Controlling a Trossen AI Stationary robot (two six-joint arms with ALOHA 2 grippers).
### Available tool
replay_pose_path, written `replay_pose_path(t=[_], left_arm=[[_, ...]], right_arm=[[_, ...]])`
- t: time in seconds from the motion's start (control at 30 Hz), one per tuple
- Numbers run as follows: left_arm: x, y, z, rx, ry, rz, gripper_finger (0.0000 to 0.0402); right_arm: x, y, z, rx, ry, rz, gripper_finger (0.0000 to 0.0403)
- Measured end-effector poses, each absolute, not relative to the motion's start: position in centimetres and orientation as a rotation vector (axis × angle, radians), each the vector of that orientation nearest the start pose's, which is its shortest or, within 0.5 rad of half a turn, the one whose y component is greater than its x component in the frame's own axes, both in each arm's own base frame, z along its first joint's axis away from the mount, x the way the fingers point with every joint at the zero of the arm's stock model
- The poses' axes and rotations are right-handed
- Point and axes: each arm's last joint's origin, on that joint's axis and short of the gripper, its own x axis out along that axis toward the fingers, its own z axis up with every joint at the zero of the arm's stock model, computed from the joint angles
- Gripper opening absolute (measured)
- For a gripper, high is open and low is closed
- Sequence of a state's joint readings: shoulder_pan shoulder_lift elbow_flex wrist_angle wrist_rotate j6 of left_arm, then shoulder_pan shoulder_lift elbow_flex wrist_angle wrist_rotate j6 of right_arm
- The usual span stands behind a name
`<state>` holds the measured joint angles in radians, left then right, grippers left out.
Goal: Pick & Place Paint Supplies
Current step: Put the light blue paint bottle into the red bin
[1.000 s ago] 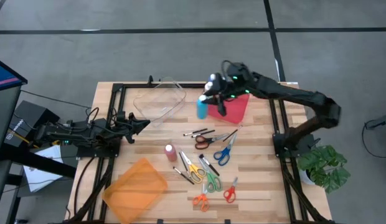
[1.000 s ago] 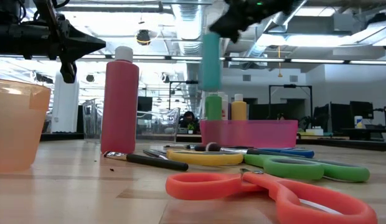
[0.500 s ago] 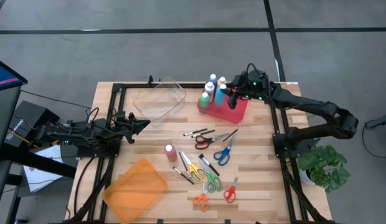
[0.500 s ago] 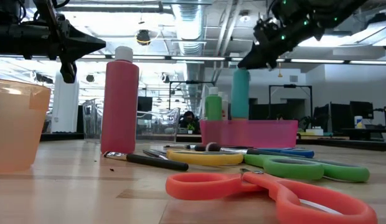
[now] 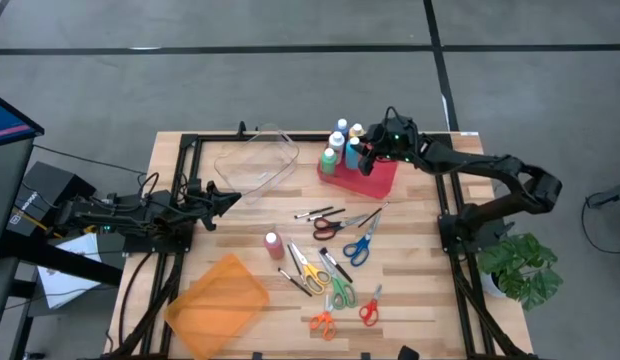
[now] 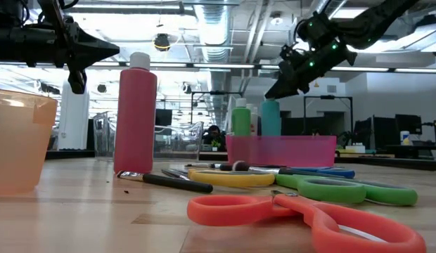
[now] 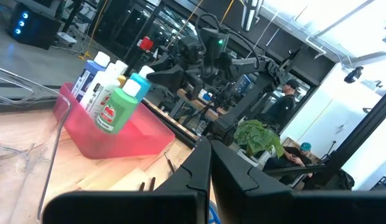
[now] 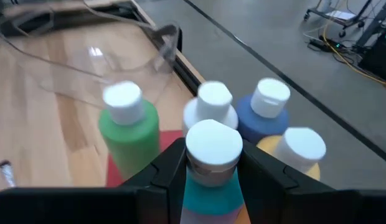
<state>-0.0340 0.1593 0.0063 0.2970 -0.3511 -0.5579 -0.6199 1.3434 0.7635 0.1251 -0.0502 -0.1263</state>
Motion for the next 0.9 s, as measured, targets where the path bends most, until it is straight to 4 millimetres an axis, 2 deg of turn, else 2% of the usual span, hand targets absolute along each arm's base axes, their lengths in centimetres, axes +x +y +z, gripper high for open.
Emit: replay_pose_path(t=[0.6, 0.9], left_arm=[[10.5, 0.6, 18.1, -0.58, -0.227, 0.269, 0.0006], [10.5, 0.6, 18.1, -0.58, -0.227, 0.269, 0.0006]], right_arm=[[24.7, -17.6, 21.1, 0.057, 0.474, -0.537, 0.0119], [24.7, -17.8, 21.2, 0.055, 0.463, -0.545, 0.0128]])
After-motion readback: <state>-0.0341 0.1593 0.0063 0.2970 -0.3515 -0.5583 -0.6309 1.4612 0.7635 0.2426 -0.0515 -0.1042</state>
